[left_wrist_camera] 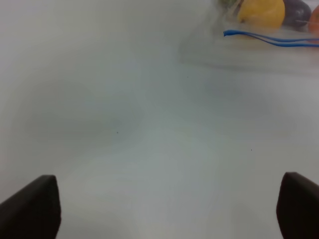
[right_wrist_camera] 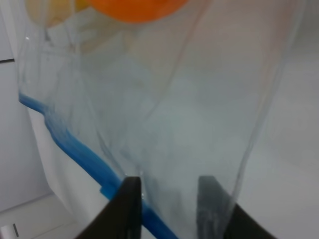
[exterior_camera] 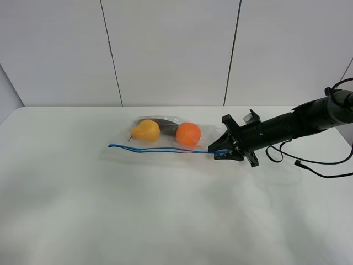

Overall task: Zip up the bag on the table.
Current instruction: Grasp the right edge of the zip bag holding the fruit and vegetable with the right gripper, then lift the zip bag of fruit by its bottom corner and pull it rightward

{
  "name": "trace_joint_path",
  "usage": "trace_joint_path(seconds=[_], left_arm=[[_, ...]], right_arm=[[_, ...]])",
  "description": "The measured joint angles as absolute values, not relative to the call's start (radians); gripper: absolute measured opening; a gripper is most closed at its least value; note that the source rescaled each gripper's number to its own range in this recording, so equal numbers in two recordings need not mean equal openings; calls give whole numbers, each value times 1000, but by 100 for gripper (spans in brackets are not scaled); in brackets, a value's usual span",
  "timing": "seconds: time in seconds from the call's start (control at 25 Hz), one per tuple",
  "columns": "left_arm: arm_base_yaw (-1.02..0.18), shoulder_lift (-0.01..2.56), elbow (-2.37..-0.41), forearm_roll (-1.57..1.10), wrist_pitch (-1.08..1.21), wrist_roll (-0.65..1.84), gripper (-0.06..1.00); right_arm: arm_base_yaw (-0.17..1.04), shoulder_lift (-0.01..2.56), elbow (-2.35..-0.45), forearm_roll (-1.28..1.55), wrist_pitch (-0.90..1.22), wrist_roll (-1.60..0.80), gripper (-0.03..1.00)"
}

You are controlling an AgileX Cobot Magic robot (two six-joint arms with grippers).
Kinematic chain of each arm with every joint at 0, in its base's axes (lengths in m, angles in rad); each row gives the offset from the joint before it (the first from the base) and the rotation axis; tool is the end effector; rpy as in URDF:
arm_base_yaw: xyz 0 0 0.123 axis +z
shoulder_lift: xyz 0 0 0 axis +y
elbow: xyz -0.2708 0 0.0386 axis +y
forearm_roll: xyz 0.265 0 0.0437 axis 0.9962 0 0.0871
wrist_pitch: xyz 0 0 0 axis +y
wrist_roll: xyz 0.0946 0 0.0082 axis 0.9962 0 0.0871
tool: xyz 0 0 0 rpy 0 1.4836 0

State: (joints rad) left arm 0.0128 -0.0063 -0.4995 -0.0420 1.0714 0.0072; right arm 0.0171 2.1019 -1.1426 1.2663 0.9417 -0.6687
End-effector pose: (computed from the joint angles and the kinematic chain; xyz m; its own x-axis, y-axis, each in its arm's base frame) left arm 0.0239 -0.0032 0.2828 -0.4602 -0.0188 -0.8876 0.0140 0.9995 -0.0284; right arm 0.3753 0.0797 0.0875 -0.9711 0.2380 0.0163 0.1570 0.5860 0.7949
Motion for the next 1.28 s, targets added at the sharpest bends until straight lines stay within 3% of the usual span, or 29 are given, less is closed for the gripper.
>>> trace_joint_path(seconds=[0.24, 0.56, 0.68, 1.28], left_arm=[[13, -6, -500, -42, 1071, 7, 100], [13, -6, -500, -42, 1071, 7, 100], [13, -6, -500, -42, 1071, 7, 100], [13, -6, -500, -42, 1071, 7, 100]], right_arm=[[17, 2102, -1143, 1266, 942, -669, 9], [17, 2102, -1143, 1266, 942, -669, 6], [17, 2102, -1143, 1266, 951, -669, 0], [17, 2102, -1143, 1392, 1139, -745, 0]])
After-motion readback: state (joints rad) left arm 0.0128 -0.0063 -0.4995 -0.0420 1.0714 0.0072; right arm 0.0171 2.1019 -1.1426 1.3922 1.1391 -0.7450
